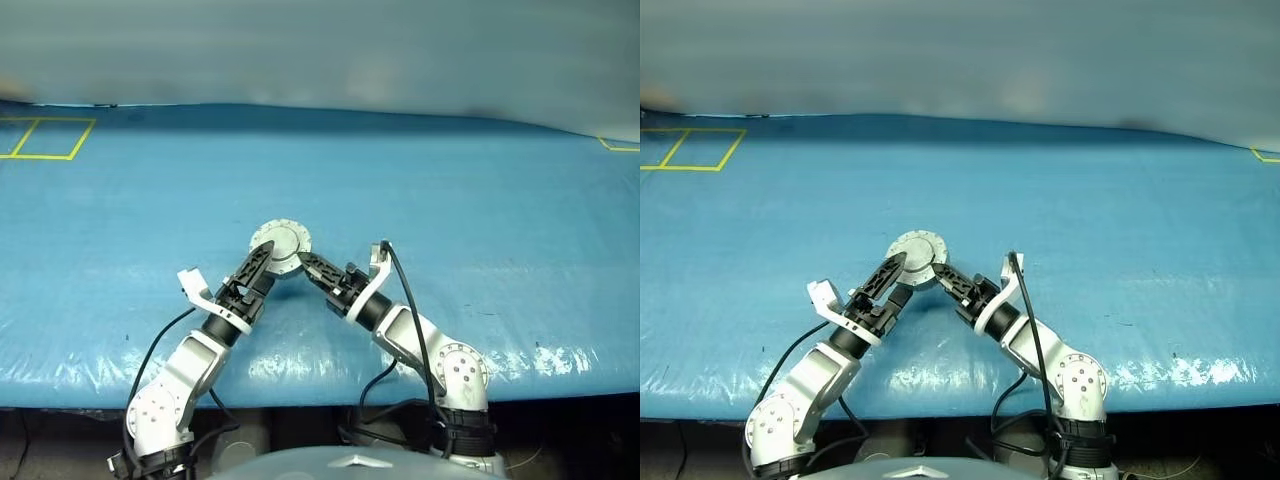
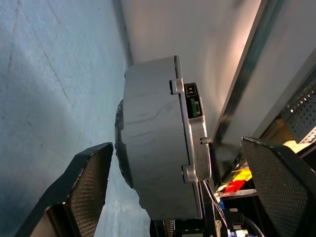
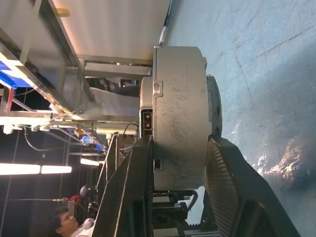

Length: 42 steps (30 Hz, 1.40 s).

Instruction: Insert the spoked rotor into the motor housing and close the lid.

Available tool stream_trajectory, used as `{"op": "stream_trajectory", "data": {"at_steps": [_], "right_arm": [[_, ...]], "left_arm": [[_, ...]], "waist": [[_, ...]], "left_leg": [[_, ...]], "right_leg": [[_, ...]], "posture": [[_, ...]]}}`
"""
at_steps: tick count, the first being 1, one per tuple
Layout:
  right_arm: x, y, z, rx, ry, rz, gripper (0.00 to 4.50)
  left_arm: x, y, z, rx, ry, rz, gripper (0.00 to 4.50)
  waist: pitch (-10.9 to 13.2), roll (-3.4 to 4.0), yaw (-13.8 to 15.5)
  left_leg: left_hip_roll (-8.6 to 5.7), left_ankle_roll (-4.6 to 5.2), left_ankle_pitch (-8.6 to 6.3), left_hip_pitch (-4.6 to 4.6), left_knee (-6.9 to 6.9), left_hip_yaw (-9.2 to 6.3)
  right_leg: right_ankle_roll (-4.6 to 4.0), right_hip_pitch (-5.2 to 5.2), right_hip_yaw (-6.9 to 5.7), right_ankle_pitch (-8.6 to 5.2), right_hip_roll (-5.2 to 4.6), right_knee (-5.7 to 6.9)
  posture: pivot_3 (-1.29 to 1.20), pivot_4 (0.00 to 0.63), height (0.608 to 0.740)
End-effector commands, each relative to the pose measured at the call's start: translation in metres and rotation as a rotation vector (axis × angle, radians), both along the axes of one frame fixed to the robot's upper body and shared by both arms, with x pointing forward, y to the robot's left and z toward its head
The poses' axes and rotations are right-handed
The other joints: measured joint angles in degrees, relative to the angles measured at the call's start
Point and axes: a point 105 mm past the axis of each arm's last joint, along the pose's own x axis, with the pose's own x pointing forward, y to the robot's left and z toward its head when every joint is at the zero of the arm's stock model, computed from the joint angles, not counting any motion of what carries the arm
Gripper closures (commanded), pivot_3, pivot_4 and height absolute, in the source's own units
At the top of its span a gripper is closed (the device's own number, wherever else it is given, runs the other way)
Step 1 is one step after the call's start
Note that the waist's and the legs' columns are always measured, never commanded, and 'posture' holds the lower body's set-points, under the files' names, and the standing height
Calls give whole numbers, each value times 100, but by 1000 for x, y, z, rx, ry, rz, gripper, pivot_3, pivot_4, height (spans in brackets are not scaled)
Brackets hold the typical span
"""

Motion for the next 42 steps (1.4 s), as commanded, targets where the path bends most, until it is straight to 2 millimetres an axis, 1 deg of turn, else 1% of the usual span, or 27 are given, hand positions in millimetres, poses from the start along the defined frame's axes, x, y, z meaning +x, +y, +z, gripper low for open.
{"op": "stream_trajectory", "data": {"at_steps": [1, 5, 6, 7, 9, 11, 12, 15, 18, 20, 21, 22, 23, 25, 28, 29, 30, 32, 34, 35, 37, 39, 41, 42], "right_arm": [[-6, 6, 28, 92, -87, 31, 3351], [-9, 5, 25, 82, -77, 39, 3351], [-10, 5, 25, 82, -75, 40, 3351], [-10, 5, 25, 82, -74, 42, 3351], [-11, 5, 25, 85, -73, 46, 3351], [-11, 5, 26, 90, -73, 51, 3351], [-12, 6, 26, 92, -74, 56, 3351], [-14, 7, 28, 65, -109, 73, 3351], [-14, 6, 28, -23, -182, 71, 3351], [-13, 5, 25, -131, -255, 69, 3351], [-14, 5, 20, -219, -304, 86, 2791], [-16, 5, 17, -271, -334, 101, 2624], [-18, 6, 16, -290, -361, 120, 2289], [-22, 7, 11, -385, -428, 154, 1621], [-22, 3, 4, -478, -484, 139, 692], [-21, 1, 1, -531, -511, 130, 324], [-20, -1, -2, -574, -537, 129, 50], [-20, -5, -11, -703, -613, 134, 0], [-20, -9, -19, -778, -660, 121, 0], [-19, -10, -21, -815, -685, 107, 0], [-15, -16, -27, -894, -726, 61, 0], [-12, -20, -31, -952, -753, 28, 0], [-5, -30, -38, -1077, -795, -40, 0], [-3, -32, -40, -1112, -809, -60, 0]], "left_arm": [[1, -11, 10, -126, -23, 10, 0], [3, -12, 14, -182, -26, 14, 0], [3, -12, 14, -190, -26, 10, 357], [3, -12, 15, -197, -25, 8, 593], [3, -13, 15, -207, -23, 4, 1207], [3, -14, 14, -211, -15, -4, 1911], [3, -15, 14, -210, -11, -10, 2141], [3, -16, 13, -209, -6, -16, 2130], [5, -16, 12, -202, 1, -6, 2130], [9, -13, 11, -193, 13, 15, 2130], [11, -11, 11, -184, 13, 27, 2130], [13, -9, 12, -180, 15, 39, 2130], [16, -6, 13, -180, 13, 55, 2130], [25, 2, 13, -148, 15, 91, 2130], [40, 18, 14, -100, 21, 152, 2130], [47, 24, 14, -84, 22, 174, 2130], [54, 32, 14, -63, 26, 202, 2130], [72, 52, 14, -11, 28, 276, 2130], [89, 71, 16, 25, 31, 345, 2130], [96, 77, 18, 46, 27, 366, 2130], [111, 86, 25, 100, 12, 384, 2130], [123, 90, 29, 141, -2, 386, 2130], [142, 96, 35, 175, 0, 410, 2130], [148, 98, 37, 185, 2, 419, 2130]], "waist": [[0, 0, 0], [0, 1, 0], [1, 1, 1], [0, 1, 0], [1, 1, 0], [0, 1, 0], [0, 1, 0], [0, 1, 1], [0, 1, 2], [0, 2, 3], [0, 2, 3], [0, 3, 6], [0, 2, 10], [0, 0, 11], [-1, -2, 39], [-1, -1, 49], [-1, -1, 60], [-2, -2, 72], [-2, -4, 81], [-2, -5, 72], [-1, -7, 78], [-1, -10, 94], [1, -15, 141], [1, -19, 163]], "left_leg": [[0, 0, 0, 0, 1, 1], [-1, 1, 0, -2, 7, 0], [-1, 2, -1, -3, 8, 0], [-1, 2, -1, -4, 10, 0], [-1, 4, -2, -6, 12, 0], [-1, 5, -3, -8, 15, 0], [-1, 6, -3, -8, 16, 0], [-2, 7, -4, -10, 20, 0], [-4, 8, -4, -11, 23, 0], [-6, 8, -4, -11, 25, 0], [-8, 8, -4, -11, 26, 1], [-10, 8, -4, -11, 26, 1], [-13, 9, -4, -10, 29, 1], [-13, 9, -4, -10, 32, 1], [-13, 4, -1, -10, 33, -1], [-14, 3, 0, -11, 35, 1], [-14, 3, 0, -11, 35, 1], [-17, 3, 0, -11, 37, 3], [-19, 2, 0, -10, 37, 7], [-20, 1, 1, -11, 38, 10], [-19, 0, 2, -11, 34, 11], [-19, -3, 3, -18, 33, 7], [-25, -4, 4, -21, 35, 6], [-26, -4, 4, -23, 38, 3]], "right_leg": [[-1, 0, 1, 0, 0, 0], [-1, 0, 1, 0, 0, 0], [-1, 0, 1, 0, 0, 0], [0, 0, 1, 0, 0, 0], [1, 0, 1, -1, 0, 0], [1, 0, 0, -1, 0, 0], [1, 0, 0, 0, 0, 0], [1, 0, 1, 0, 0, 0], [1, 0, 1, 0, 0, 0], [2, 0, 1, 0, 0, 0], [5, 0, 1, -1, 1, 0], [5, 0, 1, -2, 2, 0], [7, 2, 2, -2, 1, 0], [8, 2, 1, -1, 7, 1], [9, 2, -2, -1, 11, 4], [10, 3, -4, -1, 13, 3], [14, 3, -2, 2, 12, 3], [40, 4, -2, 16, 12, 2], [42, 4, -1, 17, 12, 1], [43, 3, -3, 19, 13, 1], [38, 1, 0, 24, 15, 2], [34, -1, -9, 27, 16, 0], [32, 0, -11, 29, 12, 0], [34, 0, -14, 30, 11, -1]], "posture": [[0, 150, 740], [0, 150, 740], [0, 150, 740], [0, 150, 740], [0, 150, 740], [0, 150, 740], [0, 150, 740], [0, 150, 740], [0, 150, 740], [0, 150, 740], [0, 150, 740], [0, 150, 740], [0, 150, 740], [0, 150, 740], [0, 150, 740], [0, 150, 740], [0, 150, 740], [0, 150, 740], [0, 150, 740], [0, 150, 740], [0, 150, 740], [0, 150, 740], [0, 150, 740], [0, 150, 740]]}}
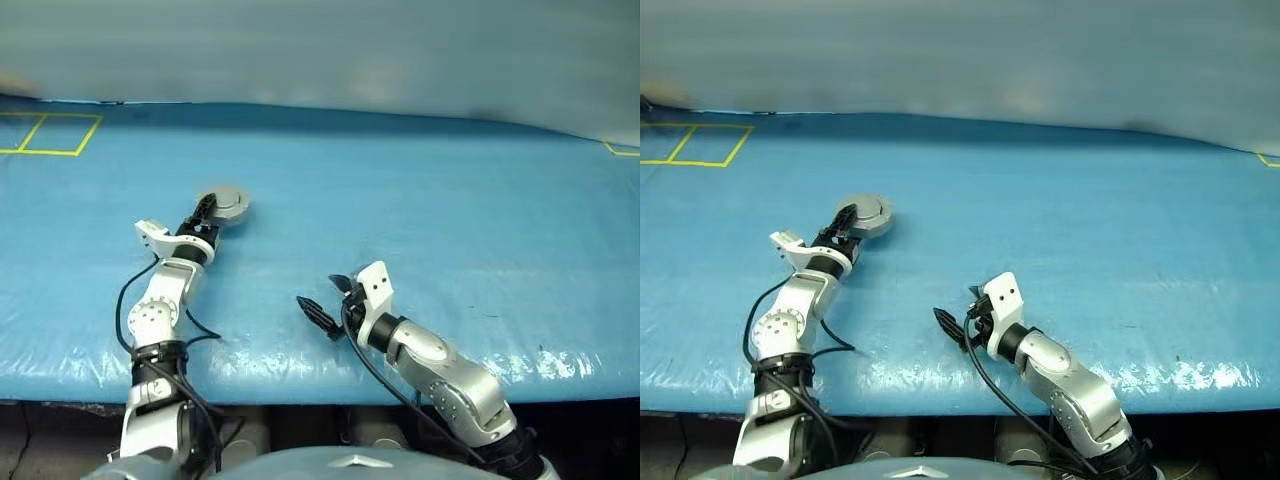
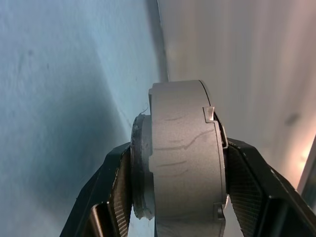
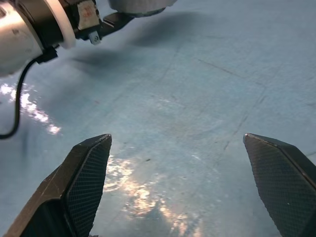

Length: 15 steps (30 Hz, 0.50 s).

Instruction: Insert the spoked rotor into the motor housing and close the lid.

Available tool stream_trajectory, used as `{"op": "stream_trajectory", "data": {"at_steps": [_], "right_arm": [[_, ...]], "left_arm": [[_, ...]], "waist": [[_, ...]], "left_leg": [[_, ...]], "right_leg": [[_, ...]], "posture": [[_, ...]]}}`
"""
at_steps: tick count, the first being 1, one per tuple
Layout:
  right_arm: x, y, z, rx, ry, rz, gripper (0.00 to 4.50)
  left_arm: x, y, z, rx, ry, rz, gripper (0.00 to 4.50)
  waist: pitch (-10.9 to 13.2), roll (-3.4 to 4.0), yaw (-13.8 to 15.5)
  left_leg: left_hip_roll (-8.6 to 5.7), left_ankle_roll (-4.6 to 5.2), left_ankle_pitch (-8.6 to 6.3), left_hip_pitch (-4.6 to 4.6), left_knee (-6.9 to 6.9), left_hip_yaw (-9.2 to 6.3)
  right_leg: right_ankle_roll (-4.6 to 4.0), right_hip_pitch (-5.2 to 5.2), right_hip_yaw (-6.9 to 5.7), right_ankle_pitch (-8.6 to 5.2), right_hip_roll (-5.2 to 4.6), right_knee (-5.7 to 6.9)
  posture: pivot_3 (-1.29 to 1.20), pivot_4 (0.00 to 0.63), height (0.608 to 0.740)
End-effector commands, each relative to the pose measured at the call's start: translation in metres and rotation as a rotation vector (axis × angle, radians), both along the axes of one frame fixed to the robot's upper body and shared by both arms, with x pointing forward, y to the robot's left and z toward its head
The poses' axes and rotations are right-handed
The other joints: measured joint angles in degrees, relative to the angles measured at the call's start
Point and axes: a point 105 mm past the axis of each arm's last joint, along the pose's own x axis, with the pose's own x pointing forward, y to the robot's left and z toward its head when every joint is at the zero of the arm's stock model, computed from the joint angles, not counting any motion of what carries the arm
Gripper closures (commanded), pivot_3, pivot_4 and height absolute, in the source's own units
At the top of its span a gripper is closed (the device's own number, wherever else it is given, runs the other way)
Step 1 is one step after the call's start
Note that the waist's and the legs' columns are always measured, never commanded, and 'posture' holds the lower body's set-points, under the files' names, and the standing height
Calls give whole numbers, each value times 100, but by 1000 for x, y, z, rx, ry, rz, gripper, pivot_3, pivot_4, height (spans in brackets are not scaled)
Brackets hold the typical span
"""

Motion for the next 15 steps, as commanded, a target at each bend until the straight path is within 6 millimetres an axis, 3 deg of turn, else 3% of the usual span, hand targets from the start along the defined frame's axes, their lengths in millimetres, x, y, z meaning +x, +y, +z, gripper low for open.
{"op": "stream_trajectory", "data": {"at_steps": [1, 8, 15], "right_arm": [[8, -9, 0, -97, -137, -79, 0], [13, -14, -7, -145, -190, -145, 0], [9, -12, -11, -144, -172, -144, 0]], "left_arm": [[27, 2, 34, 47, -107, 7, 2130], [64, -16, 31, 147, -18, -43, 2130], [73, -36, 22, 181, 43, -86, 2130]], "waist": [[0, -5, 25], [2, -10, 1], [4, -14, -45]], "left_leg": [[-3, 0, 0, -2, 2, -2], [-10, -1, 1, -5, -3, -5], [-7, -4, 3, -6, -8, -5]], "right_leg": [[1, 1, -2, 1, -3, 0], [4, -1, -4, 3, -8, -4], [4, -6, -5, 3, -10, 0]], "posture": [[0, 150, 740], [0, 150, 740], [0, 150, 740]]}}
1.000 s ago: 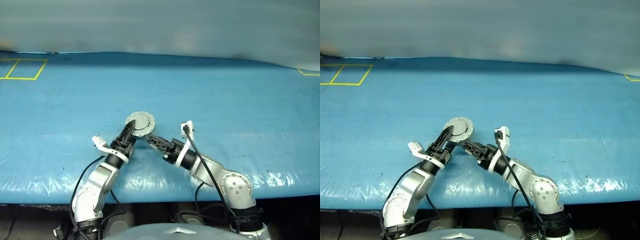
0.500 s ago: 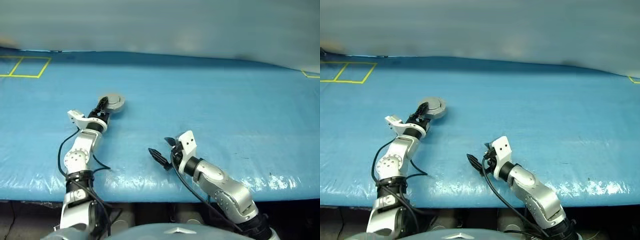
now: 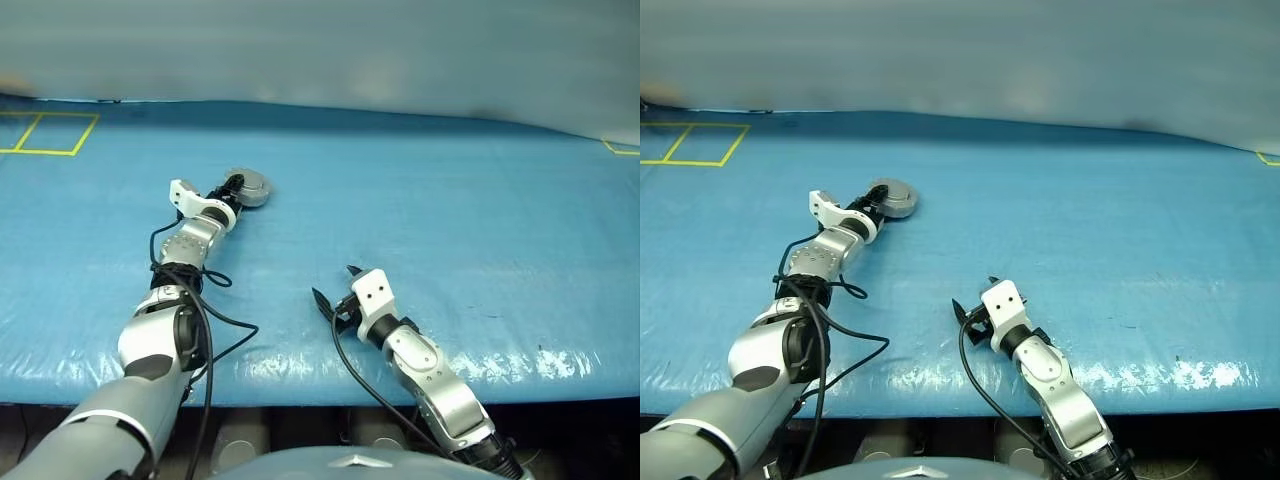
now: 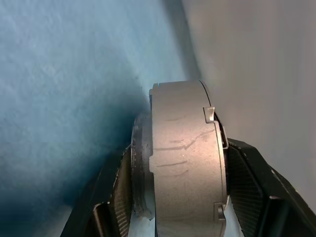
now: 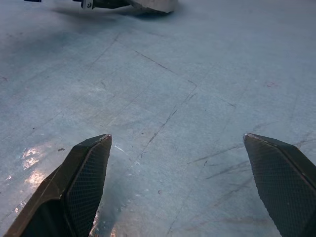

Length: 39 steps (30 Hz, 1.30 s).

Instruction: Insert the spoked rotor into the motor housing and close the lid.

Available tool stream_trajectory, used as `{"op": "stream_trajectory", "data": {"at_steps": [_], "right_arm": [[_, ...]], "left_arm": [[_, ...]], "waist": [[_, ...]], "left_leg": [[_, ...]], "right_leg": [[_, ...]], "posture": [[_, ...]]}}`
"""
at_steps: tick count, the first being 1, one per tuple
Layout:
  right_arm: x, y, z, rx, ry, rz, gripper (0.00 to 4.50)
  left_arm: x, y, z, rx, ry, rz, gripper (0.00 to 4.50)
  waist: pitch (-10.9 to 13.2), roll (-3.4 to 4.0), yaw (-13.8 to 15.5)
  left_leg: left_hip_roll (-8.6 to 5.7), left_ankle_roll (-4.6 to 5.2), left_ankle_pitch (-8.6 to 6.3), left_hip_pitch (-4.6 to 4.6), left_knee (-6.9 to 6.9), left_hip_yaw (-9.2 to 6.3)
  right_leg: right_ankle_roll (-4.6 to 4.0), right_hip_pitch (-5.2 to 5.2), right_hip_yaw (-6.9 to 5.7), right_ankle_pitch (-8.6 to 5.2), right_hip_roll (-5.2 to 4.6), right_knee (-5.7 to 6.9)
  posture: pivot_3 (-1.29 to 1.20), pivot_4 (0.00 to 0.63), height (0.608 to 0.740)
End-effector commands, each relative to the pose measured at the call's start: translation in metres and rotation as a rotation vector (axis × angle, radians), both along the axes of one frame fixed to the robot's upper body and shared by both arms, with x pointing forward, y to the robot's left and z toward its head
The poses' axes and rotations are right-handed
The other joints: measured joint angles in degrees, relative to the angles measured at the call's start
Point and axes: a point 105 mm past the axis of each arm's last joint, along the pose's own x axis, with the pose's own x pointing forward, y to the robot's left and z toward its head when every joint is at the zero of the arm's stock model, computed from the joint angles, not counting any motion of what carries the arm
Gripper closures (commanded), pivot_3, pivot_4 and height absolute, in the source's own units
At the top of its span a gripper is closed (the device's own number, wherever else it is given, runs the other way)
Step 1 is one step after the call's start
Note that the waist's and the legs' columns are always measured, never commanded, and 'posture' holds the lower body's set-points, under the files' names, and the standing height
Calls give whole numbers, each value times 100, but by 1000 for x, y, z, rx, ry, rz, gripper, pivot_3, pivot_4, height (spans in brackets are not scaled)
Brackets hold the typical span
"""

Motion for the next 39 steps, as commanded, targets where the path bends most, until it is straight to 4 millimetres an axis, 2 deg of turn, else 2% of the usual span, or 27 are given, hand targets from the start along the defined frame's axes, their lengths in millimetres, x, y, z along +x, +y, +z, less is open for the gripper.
{"op": "stream_trajectory", "data": {"at_steps": [1, 3, 4, 8, 11, 15, 21, 23, 26, 28, 31, 32, 34, 36, 39], "right_arm": [[-2, -1, 7, 13, -22, -2, 0], [-3, -2, 6, 16, -14, -8, 0], [-4, -3, 5, 17, -11, -11, 0], [-6, -2, 3, 23, 6, -15, 0], [-7, 2, 2, 43, 31, -2, 0], [-4, 8, 5, 45, 36, 36, 0], [-1, 10, 9, 71, 38, 54, 0], [2, 8, 10, 72, 36, 37, 0], [5, 4, 11, 61, 19, 13, 0], [7, 3, 14, 47, -10, 1, 0], [9, 2, 16, 53, -13, 5, 0], [10, 1, 17, 63, -15, 4, 0], [11, 1, 19, 97, -14, -8, 0], [13, -1, 23, 120, -30, -28, 0], [14, 0, 26, 138, -43, -35, 0]], "left_arm": [[10, -4, 23, 30, -60, -1, 2130], [9, 0, 17, 43, -37, 12, 2130], [8, 3, 14, 47, -22, 19, 1405], [-2, 14, -10, 91, 79, 9, 101], [-14, 20, -27, 134, 145, -30, 44], [-42, 28, -55, 211, 243, -108, 44], [-95, 40, -66, 268, 254, -183, 44], [-115, 41, -63, 364, 211, -213, 44], [-136, 39, -54, 502, 122, -230, 44], [-148, 36, -46, 653, 48, -245, 44], [-163, 23, -24, 895, -163, -241, 44], [-166, 20, -14, 912, -247, -188, 44], [-171, 23, -6, 915, -297, -86, 44], [-177, 21, -3, 931, -319, -44, 44], [-184, 13, -3, 1069, -348, -55, 44]], "waist": [[0, 0, 11], [0, 0, 7], [0, 0, 5], [-2, 1, -22], [-6, 6, -90], [-14, 13, -178], [-43, 32, -252], [-53, 40, -259], [-60, 47, -237], [-60, 47, -210], [-59, 46, -203], [-57, 43, -190], [-51, 32, -119], [-45, 20, -48], [-44, 21, -21]], "left_leg": [[0, 1, 0, 1, 0, 0], [0, 1, -1, 2, 2, 0], [0, 1, 0, 3, 3, 0], [0, 1, 0, 11, 4, 0], [4, 0, 0, 43, -2, 0], [11, -1, -1, 112, -16, 8], [38, -5, -1, 215, -38, 15], [45, -6, -1, 219, -40, 17], [43, -8, -2, 220, -43, 19], [42, -9, -3, 217, -43, 20], [40, -9, -3, 205, -51, 36], [38, -9, -3, 202, -55, 40], [35, -7, -2, 186, -65, 51], [37, -5, 0, 160, -65, 49], [34, -1, -1, 146, -70, 48]], "right_leg": [[0, 1, 0, 0, 0, 3], [0, 2, 1, 0, 0, 4], [0, 2, 1, 0, -1, 5], [0, 6, 4, 1, -1, 11], [0, 24, 18, 0, 1, 20], [-3, 79, 30, -3, 1, 23], [8, 161, 36, -26, -2, 26], [7, 164, 41, -26, -3, 27], [-27, 161, 43, -43, -10, 26], [-47, 157, 44, -47, -15, 26], [-54, 132, 53, -49, -23, 26], [-59, 125, 55, -48, -28, 25], [-72, 109, 53, -41, -67, 20], [-74, 89, 42, -42, -71, 19], [-78, 77, 39, -45, -67, 16]], "posture": [[0, 150, 740], [0, 150, 740], [0, 150, 740], [0, 150, 740], [0, 150, 740], [0, 150, 740], [0, 150, 740], [0, 150, 740], [0, 150, 740], [0, 150, 740], [0, 150, 740], [0, 150, 740], [0, 150, 740], [0, 150, 740], [0, 150, 740]]}}
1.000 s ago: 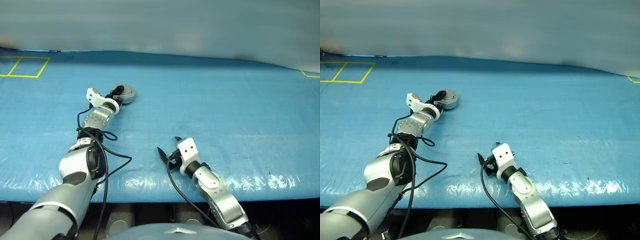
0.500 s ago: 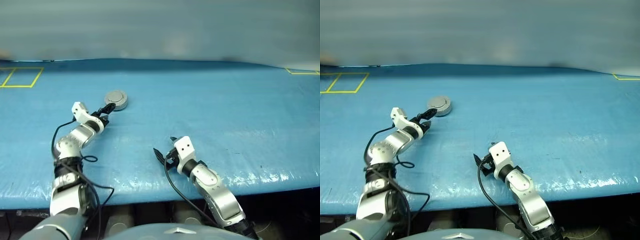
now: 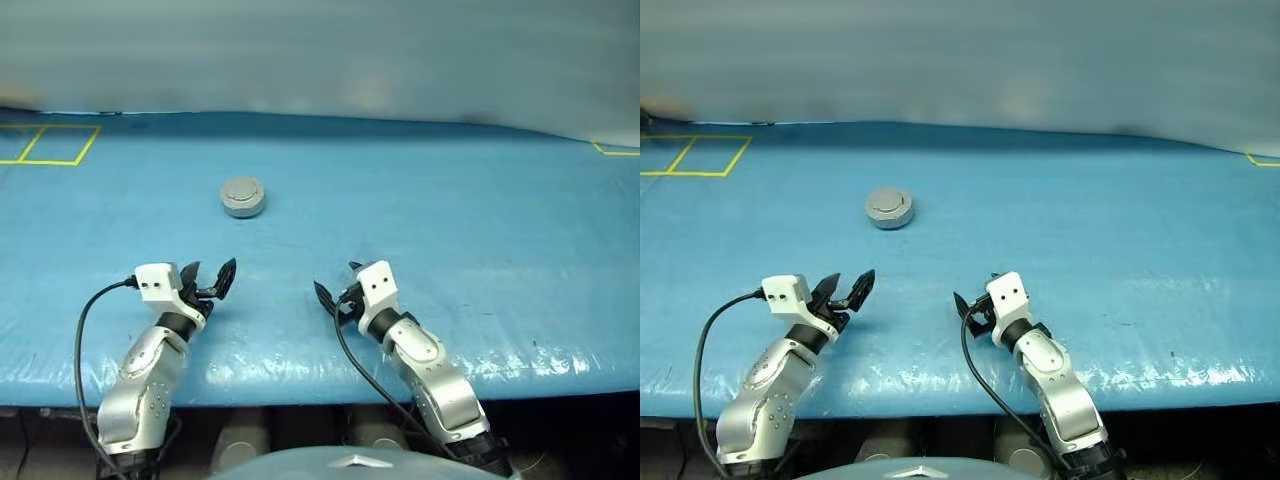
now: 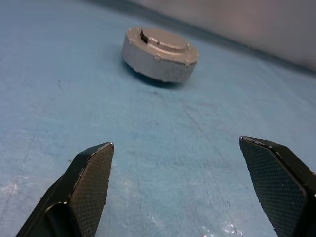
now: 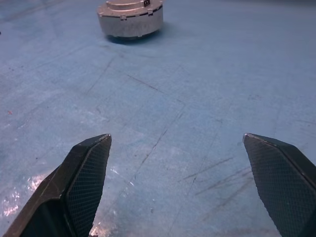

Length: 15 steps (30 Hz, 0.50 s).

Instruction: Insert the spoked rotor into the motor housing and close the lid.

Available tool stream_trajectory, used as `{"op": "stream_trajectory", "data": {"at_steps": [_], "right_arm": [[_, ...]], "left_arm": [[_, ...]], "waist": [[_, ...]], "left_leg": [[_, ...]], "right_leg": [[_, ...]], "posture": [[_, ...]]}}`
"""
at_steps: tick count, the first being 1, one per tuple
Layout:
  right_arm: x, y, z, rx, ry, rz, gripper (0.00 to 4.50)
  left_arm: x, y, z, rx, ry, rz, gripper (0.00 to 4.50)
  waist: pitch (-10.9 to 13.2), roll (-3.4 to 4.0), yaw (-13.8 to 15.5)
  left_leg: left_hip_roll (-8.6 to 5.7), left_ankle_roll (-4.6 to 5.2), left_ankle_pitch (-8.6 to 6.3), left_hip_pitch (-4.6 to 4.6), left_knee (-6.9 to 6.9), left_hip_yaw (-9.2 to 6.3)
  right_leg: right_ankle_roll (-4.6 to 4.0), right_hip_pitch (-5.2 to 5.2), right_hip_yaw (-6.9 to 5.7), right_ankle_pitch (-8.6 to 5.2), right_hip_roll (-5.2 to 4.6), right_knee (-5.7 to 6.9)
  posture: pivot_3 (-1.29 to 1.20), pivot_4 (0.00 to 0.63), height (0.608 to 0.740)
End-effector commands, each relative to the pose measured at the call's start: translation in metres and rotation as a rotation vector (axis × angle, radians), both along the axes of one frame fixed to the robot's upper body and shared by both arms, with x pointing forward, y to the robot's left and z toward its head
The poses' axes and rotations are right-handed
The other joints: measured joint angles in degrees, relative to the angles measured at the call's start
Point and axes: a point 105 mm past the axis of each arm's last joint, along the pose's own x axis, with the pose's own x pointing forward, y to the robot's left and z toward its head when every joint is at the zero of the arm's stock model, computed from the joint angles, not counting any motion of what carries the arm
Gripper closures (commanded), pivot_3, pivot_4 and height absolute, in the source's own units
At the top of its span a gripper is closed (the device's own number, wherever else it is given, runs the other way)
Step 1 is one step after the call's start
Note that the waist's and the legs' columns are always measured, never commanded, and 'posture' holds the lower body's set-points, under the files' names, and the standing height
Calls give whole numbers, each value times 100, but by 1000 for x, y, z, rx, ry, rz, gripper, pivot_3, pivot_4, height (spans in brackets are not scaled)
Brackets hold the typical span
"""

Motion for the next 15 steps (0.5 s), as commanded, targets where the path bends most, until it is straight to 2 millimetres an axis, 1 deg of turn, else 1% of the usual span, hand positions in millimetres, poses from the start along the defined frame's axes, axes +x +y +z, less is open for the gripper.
{"op": "stream_trajectory", "data": {"at_steps": [1, 4, 6, 10, 15], "right_arm": [[3, -1, 15, 44, -59, -1, 0], [-2, 5, 17, 61, -52, 33, 0], [-6, 7, 18, 44, -80, 59, 0], [-9, 6, 20, 43, -100, 55, 0], [-15, 4, 13, -1, -72, 73, 0]], "left_arm": [[-4, -11, 17, 160, -99, -12, 44], [-2, -17, 11, 270, -96, -34, 44], [1, -20, 11, 319, -122, -38, 44], [4, -25, 8, 315, -132, -72, 44], [3, -31, -1, 326, -98, -133, 44]], "waist": [[0, 0, 12], [2, -3, 14], [2, -3, 14], [2, -3, 16], [2, -3, 10]], "left_leg": [[-4, 3, -1, -1, -3, 1], [-9, 15, -7, -10, -2, 4], [-10, 17, -7, -23, 3, 3], [-10, 19, -6, -40, 5, 1], [-10, 19, -6, -45, 5, 3]], "right_leg": [[1, -1, -1, -1, 8, -4], [6, -3, -2, -1, 15, -13], [10, -13, -5, 0, 15, -14], [14, -31, -10, 3, 15, -10], [18, -40, -9, 5, 15, -8]], "posture": [[0, 150, 740], [0, 150, 740], [0, 150, 740], [0, 150, 740], [0, 150, 740]]}}
